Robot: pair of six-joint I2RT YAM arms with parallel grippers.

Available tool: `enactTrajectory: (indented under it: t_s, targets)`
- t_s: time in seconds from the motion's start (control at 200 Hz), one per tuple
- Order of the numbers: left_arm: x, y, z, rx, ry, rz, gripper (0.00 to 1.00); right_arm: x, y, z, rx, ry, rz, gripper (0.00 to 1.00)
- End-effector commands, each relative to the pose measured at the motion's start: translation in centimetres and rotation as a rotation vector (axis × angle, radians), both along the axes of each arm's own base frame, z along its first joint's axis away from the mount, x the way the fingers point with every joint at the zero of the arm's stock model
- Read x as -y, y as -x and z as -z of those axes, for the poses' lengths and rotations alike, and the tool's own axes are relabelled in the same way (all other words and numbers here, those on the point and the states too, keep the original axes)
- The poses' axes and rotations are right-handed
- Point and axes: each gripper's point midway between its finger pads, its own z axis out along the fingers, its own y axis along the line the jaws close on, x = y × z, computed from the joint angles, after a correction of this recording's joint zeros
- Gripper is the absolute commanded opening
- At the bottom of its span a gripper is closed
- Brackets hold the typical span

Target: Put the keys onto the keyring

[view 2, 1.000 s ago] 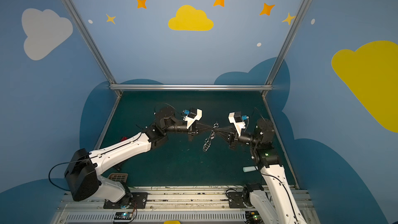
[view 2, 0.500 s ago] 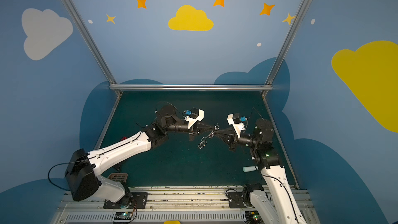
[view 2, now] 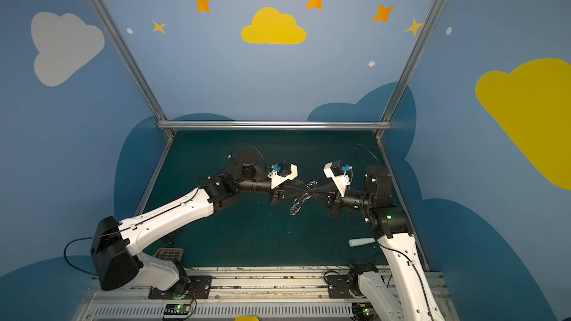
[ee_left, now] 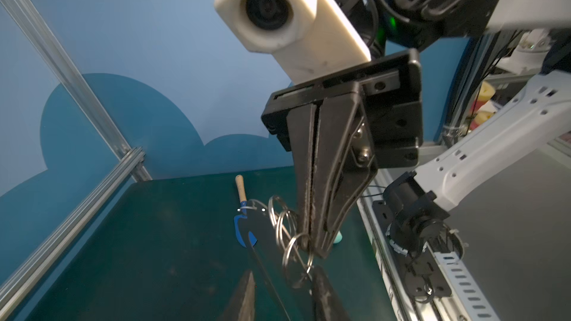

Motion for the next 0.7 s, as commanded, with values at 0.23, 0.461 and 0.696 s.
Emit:
enactTrajectory:
  t_s: [0.23,0.461,0.696]
  targets:
    - [-1.7,0.4,1.0,0.215,-0.205,0.018,0.3,0.4,0.4,1.9,-0.096,0.156,-0.009,0.0]
    - [-0.9,0.6,2.6,0.293,-0.32,0.051,0.28,0.2,0.5,2.7,-0.15,0.247,-0.026,0.0]
    - [-0.6,0.6,3.5,0.337,-0.383,0.07,0.25,0.0,0.6,3.1,-0.178,0.307,-0.043,0.0]
